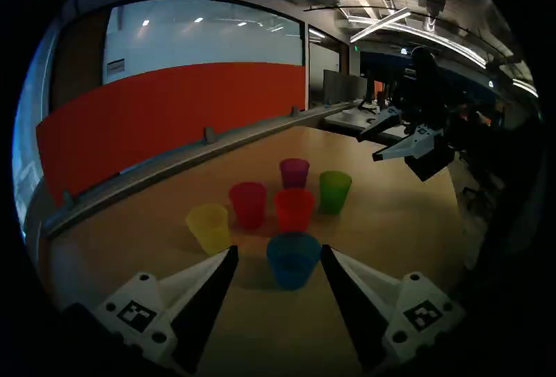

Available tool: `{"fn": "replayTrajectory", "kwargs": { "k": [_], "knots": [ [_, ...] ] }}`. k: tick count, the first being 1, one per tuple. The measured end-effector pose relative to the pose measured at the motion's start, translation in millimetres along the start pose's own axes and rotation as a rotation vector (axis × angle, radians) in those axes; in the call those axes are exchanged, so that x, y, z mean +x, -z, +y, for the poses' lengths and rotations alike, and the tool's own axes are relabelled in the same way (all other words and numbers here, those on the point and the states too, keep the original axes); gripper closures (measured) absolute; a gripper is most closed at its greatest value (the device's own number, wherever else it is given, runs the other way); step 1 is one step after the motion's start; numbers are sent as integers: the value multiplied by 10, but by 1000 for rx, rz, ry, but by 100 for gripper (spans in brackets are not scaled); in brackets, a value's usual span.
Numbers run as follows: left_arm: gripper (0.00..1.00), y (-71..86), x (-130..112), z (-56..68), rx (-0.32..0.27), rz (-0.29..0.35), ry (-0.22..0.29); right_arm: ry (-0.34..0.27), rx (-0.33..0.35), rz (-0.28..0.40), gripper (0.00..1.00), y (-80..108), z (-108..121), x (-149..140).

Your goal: Pour water

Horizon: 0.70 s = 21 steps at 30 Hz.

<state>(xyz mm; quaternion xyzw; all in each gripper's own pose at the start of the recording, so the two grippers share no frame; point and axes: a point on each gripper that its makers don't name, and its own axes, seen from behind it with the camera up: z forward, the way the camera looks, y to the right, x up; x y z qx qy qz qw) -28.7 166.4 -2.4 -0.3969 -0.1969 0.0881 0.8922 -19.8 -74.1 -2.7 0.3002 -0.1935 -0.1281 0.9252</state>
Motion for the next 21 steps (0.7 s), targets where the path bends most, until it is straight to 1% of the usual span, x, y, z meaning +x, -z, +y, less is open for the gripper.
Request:
{"fn": "replayTrajectory", "kwargs": {
  "k": [9, 15, 21],
  "knots": [
    [12, -110, -180, 48, -24, -56, -7, -7, 7, -27, 0, -88, 25, -145],
    [12, -169, -295, 62, -31, -92, -23, -6, 9, -46, 0, -154, 39, -265],
    [12, -237, -457, 107, -51, -140, -22, -7, 15, -62, 0, -225, 54, -348]
  ]
}}
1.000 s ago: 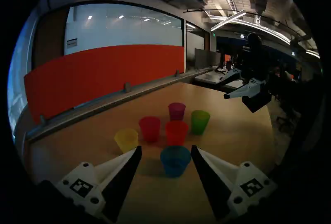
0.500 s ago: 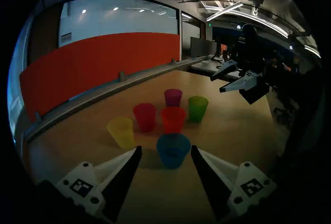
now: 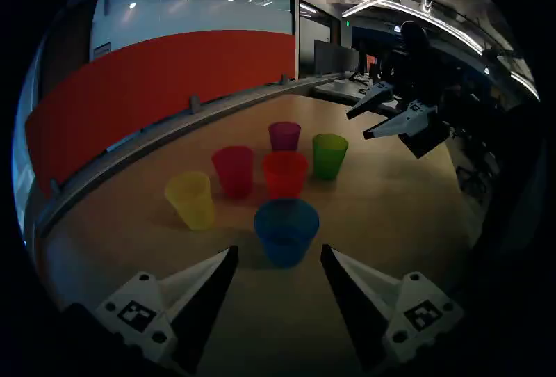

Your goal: Pour water

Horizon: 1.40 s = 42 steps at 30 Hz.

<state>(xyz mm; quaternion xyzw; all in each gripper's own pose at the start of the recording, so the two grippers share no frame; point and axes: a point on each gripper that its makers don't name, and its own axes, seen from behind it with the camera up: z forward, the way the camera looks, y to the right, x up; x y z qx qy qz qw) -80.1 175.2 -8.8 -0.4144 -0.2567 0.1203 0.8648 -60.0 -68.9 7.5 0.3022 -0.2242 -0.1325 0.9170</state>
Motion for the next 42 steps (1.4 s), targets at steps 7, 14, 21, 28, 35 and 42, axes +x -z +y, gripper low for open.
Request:
{"fn": "replayTrajectory", "kwargs": {
  "k": [7, 14, 21, 28, 35, 42],
  "knots": [
    [12, -95, -120, 13, -13, -40, -22, 3, 8, -16, 0, -72, 3, -56],
    [12, -200, -191, 40, -32, -60, -21, 3, 9, -32, 0, -144, 16, -133],
    [12, -316, -242, 38, -45, -84, -18, -2, 15, -41, 0, -206, 29, -168],
    [12, -433, -257, 49, -61, -104, -25, -6, 18, -47, 0, -251, 36, -203],
    [12, -571, -260, 57, -76, -123, -18, -11, 22, -48, 0, -278, 41, -214],
    [12, -686, -288, 86, -92, -140, -10, -11, 23, -52, 0, -285, 59, -240]
  ]
}}
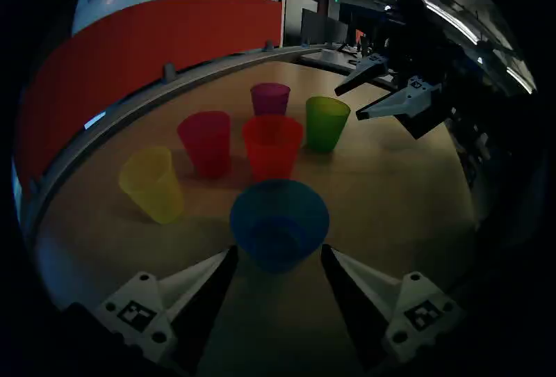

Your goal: Pour water

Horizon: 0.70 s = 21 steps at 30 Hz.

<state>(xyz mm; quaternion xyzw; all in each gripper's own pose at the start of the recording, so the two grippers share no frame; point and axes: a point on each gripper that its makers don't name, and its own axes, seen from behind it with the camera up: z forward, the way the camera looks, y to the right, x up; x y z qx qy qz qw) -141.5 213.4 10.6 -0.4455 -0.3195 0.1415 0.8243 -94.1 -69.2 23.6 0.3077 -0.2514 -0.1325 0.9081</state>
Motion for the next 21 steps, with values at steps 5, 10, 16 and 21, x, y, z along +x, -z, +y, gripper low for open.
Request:
{"fn": "replayTrajectory", "kwargs": {
  "k": [5, 10, 16, 21],
  "knots": [
    [12, -56, 1, 4, -7, -5, 0, 0, 1, -3, 0, -6, 7, -8],
    [12, -103, 18, -1, -9, -9, -8, 0, 0, -5, 0, -18, 11, -9],
    [12, -149, 50, 13, -20, -8, -7, 3, 1, -10, 0, -30, 6, -20],
    [12, -187, 48, 17, -30, -9, 3, 3, 4, -16, 0, -37, 1, -38]
  ]
}}
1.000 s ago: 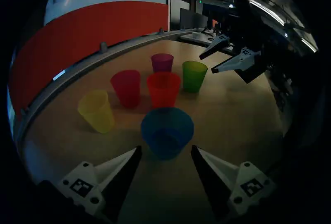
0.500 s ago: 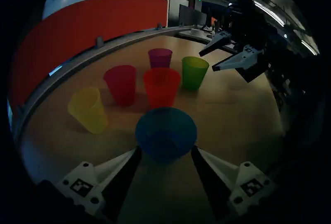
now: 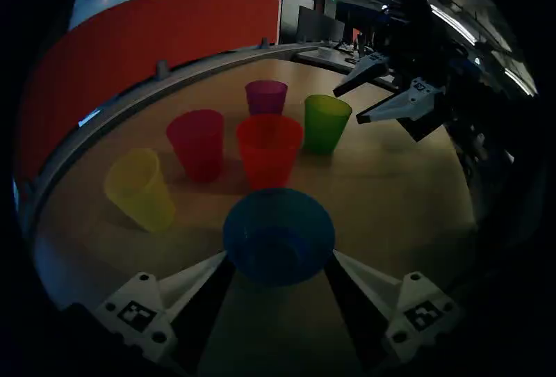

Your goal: Pour water

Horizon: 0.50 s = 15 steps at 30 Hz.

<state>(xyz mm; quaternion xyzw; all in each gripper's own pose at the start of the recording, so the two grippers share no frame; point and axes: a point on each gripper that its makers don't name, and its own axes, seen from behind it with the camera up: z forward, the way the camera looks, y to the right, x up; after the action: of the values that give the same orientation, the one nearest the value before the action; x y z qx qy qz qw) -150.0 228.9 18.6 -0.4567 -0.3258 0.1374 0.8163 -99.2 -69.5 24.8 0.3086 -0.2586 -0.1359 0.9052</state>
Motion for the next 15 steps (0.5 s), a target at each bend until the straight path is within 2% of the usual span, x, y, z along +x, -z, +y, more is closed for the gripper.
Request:
{"fn": "replayTrajectory", "kwargs": {
  "k": [6, 15],
  "knots": [
    [12, -21, 35, -40, 14, 13, 2, -2, -2, -9, 0, -43, 12, -41],
    [15, -63, 0, -32, 10, -1, 0, -8, 8, -18, 0, -180, -3, -68]
  ]
}}
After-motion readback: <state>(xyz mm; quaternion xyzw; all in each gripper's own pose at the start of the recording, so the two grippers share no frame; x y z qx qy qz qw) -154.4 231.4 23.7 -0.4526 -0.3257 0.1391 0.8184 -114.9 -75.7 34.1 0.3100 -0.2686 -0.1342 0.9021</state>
